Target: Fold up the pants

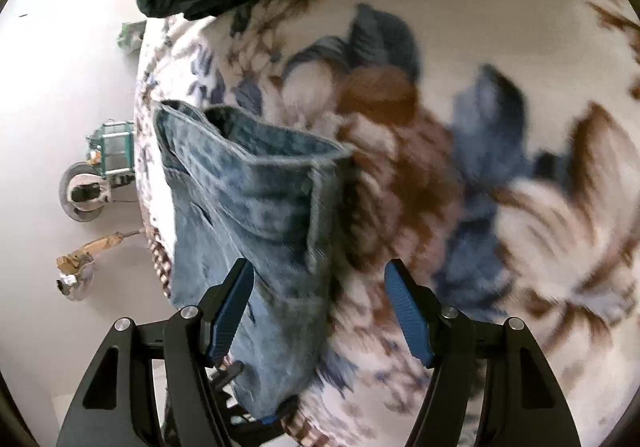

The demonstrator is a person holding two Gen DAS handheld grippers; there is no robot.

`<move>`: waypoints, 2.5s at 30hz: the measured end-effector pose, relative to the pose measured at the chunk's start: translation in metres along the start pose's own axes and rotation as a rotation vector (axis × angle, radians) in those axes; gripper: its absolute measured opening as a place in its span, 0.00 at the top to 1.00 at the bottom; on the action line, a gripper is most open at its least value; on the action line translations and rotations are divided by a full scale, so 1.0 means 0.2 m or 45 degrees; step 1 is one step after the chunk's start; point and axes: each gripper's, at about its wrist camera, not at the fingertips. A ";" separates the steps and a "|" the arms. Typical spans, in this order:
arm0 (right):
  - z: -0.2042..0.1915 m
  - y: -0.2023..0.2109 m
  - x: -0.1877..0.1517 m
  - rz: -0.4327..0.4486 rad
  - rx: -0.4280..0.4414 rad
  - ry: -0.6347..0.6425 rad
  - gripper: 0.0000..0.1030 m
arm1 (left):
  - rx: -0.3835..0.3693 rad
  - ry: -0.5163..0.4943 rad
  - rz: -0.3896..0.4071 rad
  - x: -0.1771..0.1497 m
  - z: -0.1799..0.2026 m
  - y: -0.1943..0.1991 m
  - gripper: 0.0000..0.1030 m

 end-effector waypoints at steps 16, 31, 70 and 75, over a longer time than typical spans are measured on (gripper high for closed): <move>-0.12 0.05 -0.16 0.211 -0.011 -0.124 0.67 | 0.184 -0.569 -0.012 0.04 0.31 0.13 0.85; 0.17 -0.06 -0.67 0.078 0.063 -0.338 0.40 | 0.011 -0.624 -0.142 0.29 0.06 0.26 0.72; -0.47 0.82 -0.55 0.487 0.301 -0.657 0.67 | -0.124 -0.939 -0.366 0.01 1.37 0.24 0.84; -0.52 1.18 -0.43 0.686 0.339 -0.744 0.67 | -0.190 -1.018 -0.526 -0.14 1.82 0.04 0.84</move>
Point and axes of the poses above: each gripper's, at about its wrist camera, not at the fingertips, and y roughly against the way its jaws point, z to its right, x to its top, and after that the axes turned 14 degrees about -x, right-handed
